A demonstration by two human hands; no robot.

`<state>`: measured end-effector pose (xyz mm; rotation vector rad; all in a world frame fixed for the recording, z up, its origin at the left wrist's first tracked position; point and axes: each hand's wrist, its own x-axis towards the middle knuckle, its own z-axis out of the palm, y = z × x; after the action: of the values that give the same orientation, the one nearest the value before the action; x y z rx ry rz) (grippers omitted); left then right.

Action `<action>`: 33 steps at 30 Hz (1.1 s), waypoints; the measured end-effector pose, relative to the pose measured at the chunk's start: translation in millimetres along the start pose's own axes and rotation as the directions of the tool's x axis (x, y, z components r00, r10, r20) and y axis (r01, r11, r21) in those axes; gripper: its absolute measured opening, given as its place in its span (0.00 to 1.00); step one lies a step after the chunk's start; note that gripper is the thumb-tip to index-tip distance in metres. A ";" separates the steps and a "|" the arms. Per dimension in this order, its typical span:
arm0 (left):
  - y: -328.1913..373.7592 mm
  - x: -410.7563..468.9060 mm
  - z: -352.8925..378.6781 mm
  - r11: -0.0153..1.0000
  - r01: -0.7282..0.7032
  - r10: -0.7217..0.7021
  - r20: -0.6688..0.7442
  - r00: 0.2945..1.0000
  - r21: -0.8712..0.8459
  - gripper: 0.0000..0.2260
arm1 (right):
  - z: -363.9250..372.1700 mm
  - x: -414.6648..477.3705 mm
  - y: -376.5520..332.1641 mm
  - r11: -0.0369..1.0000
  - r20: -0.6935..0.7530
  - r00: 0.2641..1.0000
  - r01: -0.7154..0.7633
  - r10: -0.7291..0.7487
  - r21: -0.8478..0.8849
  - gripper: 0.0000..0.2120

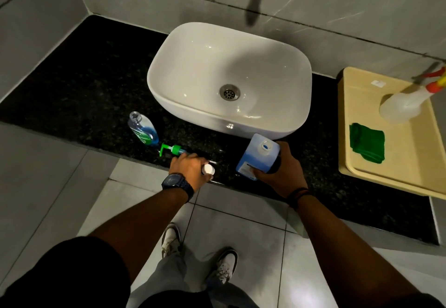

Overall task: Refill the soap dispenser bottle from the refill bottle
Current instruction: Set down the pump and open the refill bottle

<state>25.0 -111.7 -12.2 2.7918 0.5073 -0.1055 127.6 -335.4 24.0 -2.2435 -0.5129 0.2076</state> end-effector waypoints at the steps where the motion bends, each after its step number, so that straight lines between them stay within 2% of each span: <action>1: 1.0 1.8 1.6 1.000 0.005 -0.005 0.012 1.000 0.009 0.17 | 0.1 -0.3 0.2 1.000 -0.004 1.000 -0.004 0.004 -0.001 0.32; 6: 4.3 6.8 6.5 0.999 0.040 -0.040 -0.005 0.999 -0.035 0.19 | 0.2 -0.4 0.7 1.000 -0.019 1.000 -0.008 0.008 -0.015 0.32; 8: 2.9 2.9 6.6 0.990 0.049 -0.056 -0.046 0.997 -0.133 0.26 | 0.6 0.1 0.8 1.000 -0.019 1.000 -0.006 0.006 -0.021 0.32; 11: -5.2 -8.4 6.0 0.946 0.118 -0.183 -0.197 0.963 -0.302 0.25 | 1.0 0.6 1.2 1.000 -0.020 1.000 -0.005 0.004 -0.023 0.32; 13: -15.7 -14.0 3.9 0.864 0.232 -0.373 -0.259 0.891 -0.447 0.23 | 1.1 0.7 1.3 1.000 -0.018 1.000 -0.010 0.010 -0.018 0.32; 16: -35.7 -13.4 -5.4 0.643 0.383 -0.651 -0.211 0.729 -0.664 0.24 | 2.2 1.3 1.4 1.000 -0.012 1.000 -0.009 0.009 -0.010 0.32; 18: -47.6 -9.1 -13.2 0.547 0.376 -0.741 -0.225 0.633 -0.748 0.29 | 2.7 2.1 0.8 1.000 -0.009 1.000 -0.009 0.009 -0.012 0.32; 20: -57.6 -1.9 -20.5 0.538 0.349 -0.767 -0.274 0.581 -0.767 0.36 | 3.4 3.1 0.1 1.000 -0.007 1.000 -0.005 0.005 -0.012 0.32; 24: -73.6 19.0 -29.7 0.576 0.339 -0.721 -0.266 0.640 -0.744 0.51 | 4.9 4.1 1.2 1.000 0.000 1.000 -0.010 0.010 0.012 0.33; 26: -81.9 27.4 -30.0 0.563 0.339 -0.708 -0.228 0.668 -0.754 0.54 | 5.8 4.5 3.1 1.000 0.004 1.000 -0.026 0.026 -0.008 0.33; 29: -91.1 35.2 -27.9 0.511 0.326 -0.710 -0.178 0.681 -0.795 0.52 | 6.6 6.1 5.9 0.998 0.017 0.998 -0.052 0.053 -0.040 0.35; 33: -96.6 41.2 -27.3 0.492 0.264 -0.722 -0.220 0.656 -0.829 0.39 | 5.7 8.1 5.3 0.998 0.015 0.998 -0.065 0.065 -0.016 0.33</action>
<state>29.8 -3.4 -18.3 1.7019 1.2234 0.6717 134.7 -331.2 16.5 -2.2769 -0.4514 0.2560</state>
